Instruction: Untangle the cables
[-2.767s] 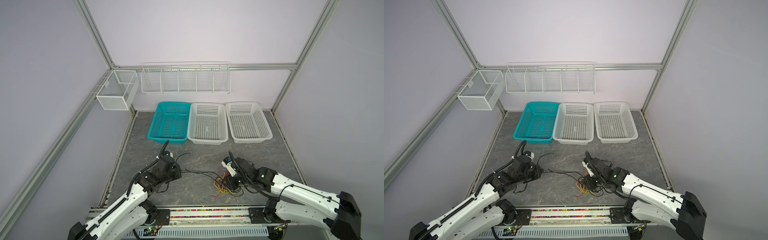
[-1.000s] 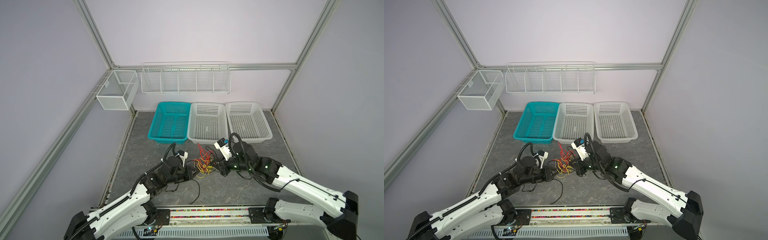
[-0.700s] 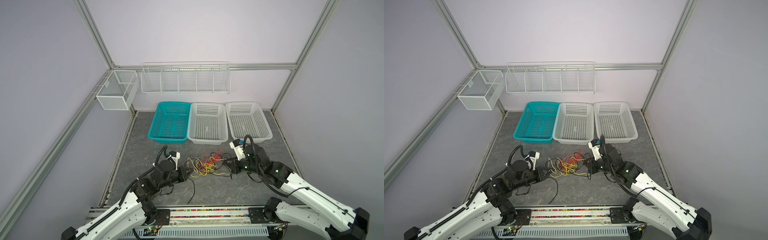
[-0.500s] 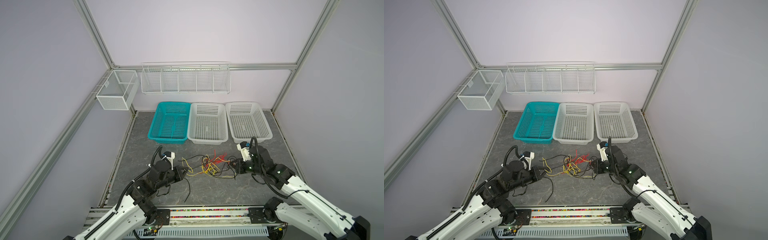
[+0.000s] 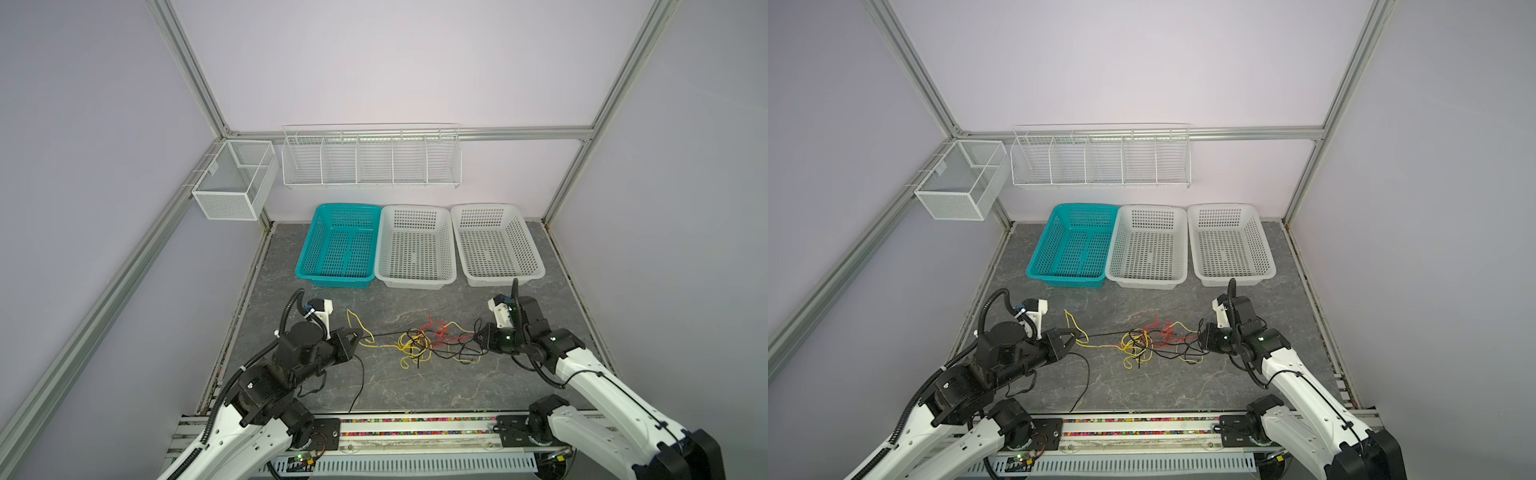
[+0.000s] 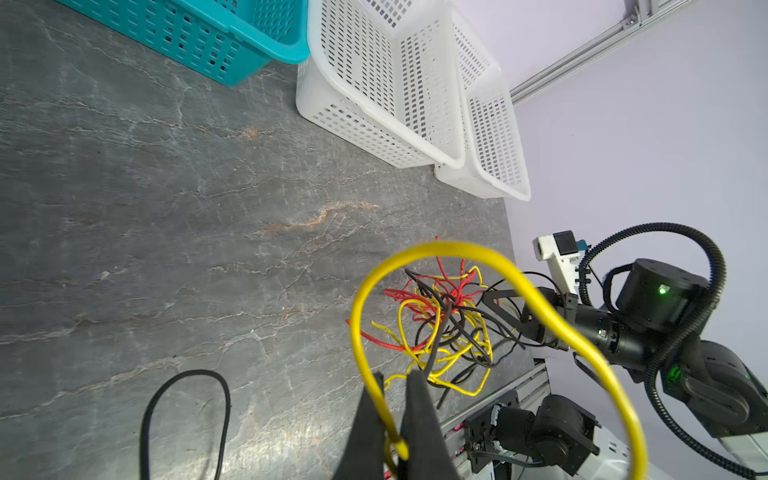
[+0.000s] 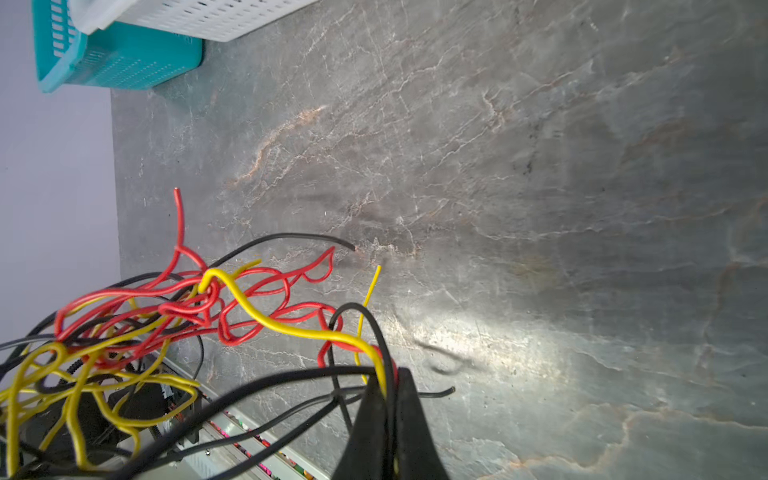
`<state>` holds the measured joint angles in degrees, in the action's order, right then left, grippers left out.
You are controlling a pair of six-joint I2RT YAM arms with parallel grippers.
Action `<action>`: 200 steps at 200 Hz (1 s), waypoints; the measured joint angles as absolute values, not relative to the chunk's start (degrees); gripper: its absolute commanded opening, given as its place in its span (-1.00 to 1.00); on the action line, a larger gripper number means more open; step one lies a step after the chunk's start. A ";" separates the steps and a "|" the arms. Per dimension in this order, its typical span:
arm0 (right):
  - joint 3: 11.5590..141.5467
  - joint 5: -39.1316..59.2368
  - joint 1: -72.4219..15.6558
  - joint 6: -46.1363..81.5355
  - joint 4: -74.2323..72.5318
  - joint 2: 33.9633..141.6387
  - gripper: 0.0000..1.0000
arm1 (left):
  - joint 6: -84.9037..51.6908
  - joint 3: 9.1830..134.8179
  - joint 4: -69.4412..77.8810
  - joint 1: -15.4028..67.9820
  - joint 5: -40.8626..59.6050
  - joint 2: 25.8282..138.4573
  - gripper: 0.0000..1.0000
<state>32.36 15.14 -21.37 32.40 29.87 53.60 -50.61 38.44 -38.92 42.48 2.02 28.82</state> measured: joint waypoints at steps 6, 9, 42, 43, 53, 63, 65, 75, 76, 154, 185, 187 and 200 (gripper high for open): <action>32.36 15.25 -21.37 32.36 29.85 53.78 -0.88 | -50.52 38.92 -39.88 42.48 1.58 28.71 -1.00; 32.36 15.31 -21.37 32.36 29.82 53.87 -0.87 | -50.50 39.16 -40.29 42.48 1.34 28.67 -1.00; 32.36 14.85 -21.17 30.83 30.09 56.01 -0.34 | -50.24 42.41 -42.28 42.37 -0.25 27.97 -1.00; 32.36 14.81 -21.17 30.92 30.11 56.07 -0.33 | -50.24 42.54 -42.30 42.37 -0.30 28.01 -1.00; 32.36 14.87 -21.15 30.57 30.28 56.75 -0.19 | -50.02 44.12 -42.04 42.30 -0.36 28.99 -1.00; 32.64 14.59 -21.65 29.54 30.96 56.90 -0.04 | -49.89 44.66 -40.93 42.28 -0.16 29.95 -1.00; 32.77 14.44 -21.89 29.74 31.14 56.84 -0.02 | -49.89 44.64 -40.53 42.26 -0.05 30.22 -1.00; 33.74 12.93 -23.57 28.95 32.56 56.38 0.08 | -50.00 44.36 -39.20 42.13 0.58 31.53 -1.00; 33.91 12.73 -23.88 28.75 32.82 56.27 0.09 | -50.04 44.34 -39.11 42.11 0.62 31.62 -1.00; 47.66 4.58 -35.29 25.39 40.14 48.95 0.31 | -50.48 41.98 -32.69 41.82 5.48 45.32 -1.00; 47.68 6.22 -40.29 23.00 39.11 49.41 0.28 | -50.50 41.93 -31.20 41.82 6.61 46.83 -1.00; 47.68 6.31 -40.75 22.85 38.92 49.67 0.27 | -50.50 41.91 -31.14 41.82 6.72 46.83 -1.00; 47.79 6.70 -43.29 22.09 37.52 51.44 0.22 | -50.50 41.91 -30.63 41.82 6.98 46.83 -1.00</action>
